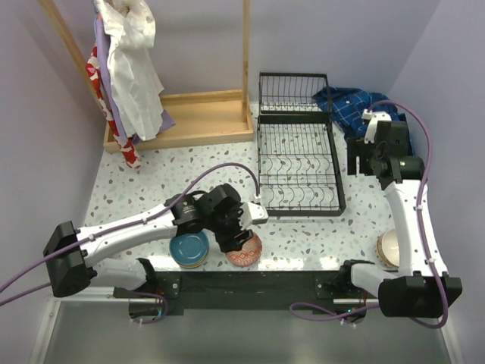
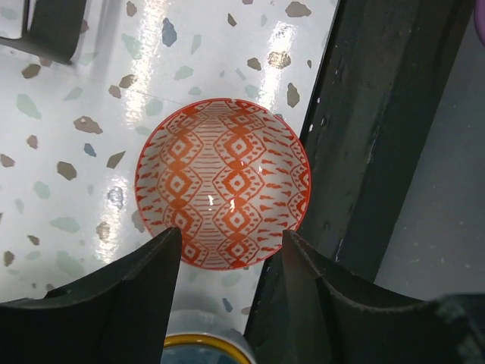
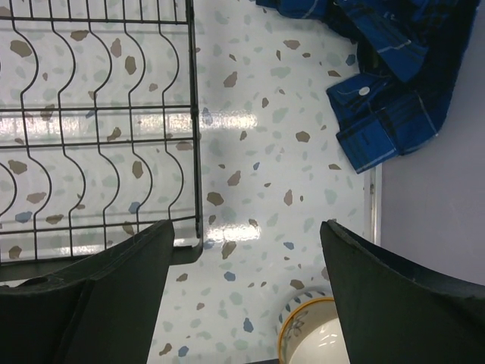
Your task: Load the bowls into the dish rack
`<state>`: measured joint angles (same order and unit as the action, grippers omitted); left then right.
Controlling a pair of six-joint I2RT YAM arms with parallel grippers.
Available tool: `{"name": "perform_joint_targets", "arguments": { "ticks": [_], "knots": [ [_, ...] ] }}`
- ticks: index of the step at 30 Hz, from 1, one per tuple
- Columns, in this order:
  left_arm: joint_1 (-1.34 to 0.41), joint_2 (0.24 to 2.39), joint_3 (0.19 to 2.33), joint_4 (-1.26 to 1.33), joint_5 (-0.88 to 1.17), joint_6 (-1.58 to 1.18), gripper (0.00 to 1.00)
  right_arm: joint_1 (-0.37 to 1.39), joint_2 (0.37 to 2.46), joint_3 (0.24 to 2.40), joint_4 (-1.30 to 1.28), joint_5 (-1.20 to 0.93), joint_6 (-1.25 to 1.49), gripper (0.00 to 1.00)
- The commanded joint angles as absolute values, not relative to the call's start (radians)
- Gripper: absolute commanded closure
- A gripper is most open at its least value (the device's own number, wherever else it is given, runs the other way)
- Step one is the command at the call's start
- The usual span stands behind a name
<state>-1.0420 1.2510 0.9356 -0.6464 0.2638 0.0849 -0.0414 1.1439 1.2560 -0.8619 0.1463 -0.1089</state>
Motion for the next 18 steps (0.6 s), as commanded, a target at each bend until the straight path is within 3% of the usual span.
{"name": "perform_joint_targets", "arguments": {
  "ticks": [1,6,18],
  "knots": [
    [-1.098,1.353,0.957,-0.577,0.287,-0.077,0.40,-0.044,1.063,1.259,-0.873,0.173,-0.112,0.17],
    [-1.204,1.443,1.017,-0.578,0.241,-0.083,0.37,-0.044,0.984,1.238,-0.880,0.172,-0.107,0.17],
    [-1.244,1.537,1.000,-0.566,0.141,-0.127,0.33,-0.044,0.838,1.180,-0.920,0.170,-0.094,0.16]
  ]
}}
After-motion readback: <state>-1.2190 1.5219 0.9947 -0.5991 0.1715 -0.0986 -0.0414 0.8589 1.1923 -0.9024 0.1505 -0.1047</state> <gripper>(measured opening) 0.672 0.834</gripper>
